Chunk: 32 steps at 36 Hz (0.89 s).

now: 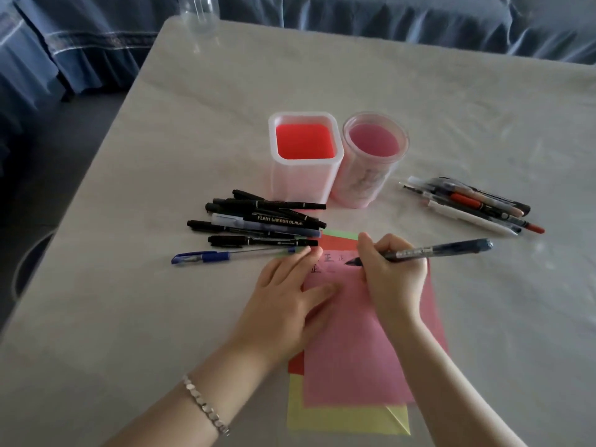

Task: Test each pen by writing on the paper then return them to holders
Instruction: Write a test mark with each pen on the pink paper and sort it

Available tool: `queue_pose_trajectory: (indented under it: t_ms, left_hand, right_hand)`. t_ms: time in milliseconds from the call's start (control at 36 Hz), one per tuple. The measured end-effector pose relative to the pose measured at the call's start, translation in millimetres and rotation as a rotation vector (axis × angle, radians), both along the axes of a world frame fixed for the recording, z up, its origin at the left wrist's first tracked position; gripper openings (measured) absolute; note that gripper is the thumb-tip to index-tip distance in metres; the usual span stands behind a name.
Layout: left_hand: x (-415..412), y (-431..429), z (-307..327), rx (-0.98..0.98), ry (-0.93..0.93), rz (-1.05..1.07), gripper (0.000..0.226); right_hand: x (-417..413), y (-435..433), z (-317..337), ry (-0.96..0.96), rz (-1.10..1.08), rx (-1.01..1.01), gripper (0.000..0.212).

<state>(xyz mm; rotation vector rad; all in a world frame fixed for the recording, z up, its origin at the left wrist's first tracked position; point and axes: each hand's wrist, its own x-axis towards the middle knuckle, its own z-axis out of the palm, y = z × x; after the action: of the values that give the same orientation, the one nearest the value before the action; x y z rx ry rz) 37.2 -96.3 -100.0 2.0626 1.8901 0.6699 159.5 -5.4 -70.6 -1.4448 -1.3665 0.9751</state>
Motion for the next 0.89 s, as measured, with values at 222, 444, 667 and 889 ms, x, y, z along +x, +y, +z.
queue_pose_trajectory:
  t_ms: [222, 444, 667, 889]
  left_hand:
    - [2, 1, -3, 0.046, -0.030, 0.018, 0.029]
    - [3, 2, -2, 0.054, -0.029, 0.027, 0.029]
    - [3, 2, -2, 0.059, -0.029, 0.031, 0.029]
    - [3, 2, -2, 0.056, -0.029, 0.030, 0.030]
  right_hand:
    - [1, -1, -17, -0.103, -0.002, 0.128, 0.038]
    - [0, 0, -19, -0.120, 0.023, 0.125, 0.034]
    - [0, 0, -21, -0.117, 0.033, 0.130, 0.041]
    - [0, 0, -21, -0.152, 0.052, 0.154, 0.044]
